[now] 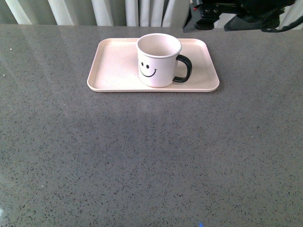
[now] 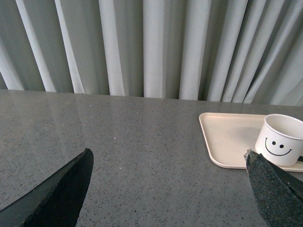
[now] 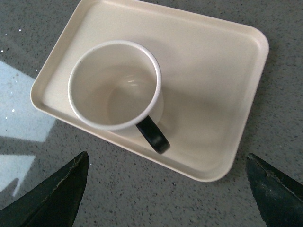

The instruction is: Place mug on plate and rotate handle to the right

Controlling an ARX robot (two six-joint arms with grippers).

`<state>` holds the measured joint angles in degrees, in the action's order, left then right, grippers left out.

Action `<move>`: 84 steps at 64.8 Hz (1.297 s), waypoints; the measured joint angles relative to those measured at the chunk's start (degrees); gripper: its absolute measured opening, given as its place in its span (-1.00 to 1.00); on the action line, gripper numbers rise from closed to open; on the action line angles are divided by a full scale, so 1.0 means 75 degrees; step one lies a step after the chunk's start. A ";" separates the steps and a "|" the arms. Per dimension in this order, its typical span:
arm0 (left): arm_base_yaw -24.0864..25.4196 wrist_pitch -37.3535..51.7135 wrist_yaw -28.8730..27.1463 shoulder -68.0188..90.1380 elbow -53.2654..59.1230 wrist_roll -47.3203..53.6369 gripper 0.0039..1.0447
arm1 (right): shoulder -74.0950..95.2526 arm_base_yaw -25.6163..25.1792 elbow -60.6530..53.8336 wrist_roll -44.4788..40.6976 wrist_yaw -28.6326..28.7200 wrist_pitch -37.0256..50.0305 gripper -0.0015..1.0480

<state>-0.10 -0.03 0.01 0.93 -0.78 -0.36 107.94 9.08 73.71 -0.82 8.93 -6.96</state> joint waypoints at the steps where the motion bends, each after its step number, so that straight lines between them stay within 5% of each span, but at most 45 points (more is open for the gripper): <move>1: 0.0000 0.0000 0.0000 0.0000 0.0000 0.0000 0.83 | 0.0122 0.0032 0.0169 0.0058 -0.0038 -0.0079 0.82; 22: 0.0000 0.0000 0.0000 0.0000 0.0000 0.0000 0.83 | 0.1638 0.0323 0.2154 0.0813 -0.0425 -0.1075 0.82; 84: 0.0000 0.0000 0.0000 0.0000 0.0000 0.0000 0.83 | 0.3013 0.0478 0.3730 0.1154 -0.0659 -0.1947 0.70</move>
<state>-0.10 -0.03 0.01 0.93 -0.78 -0.36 130.54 12.67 101.69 7.84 3.99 -21.56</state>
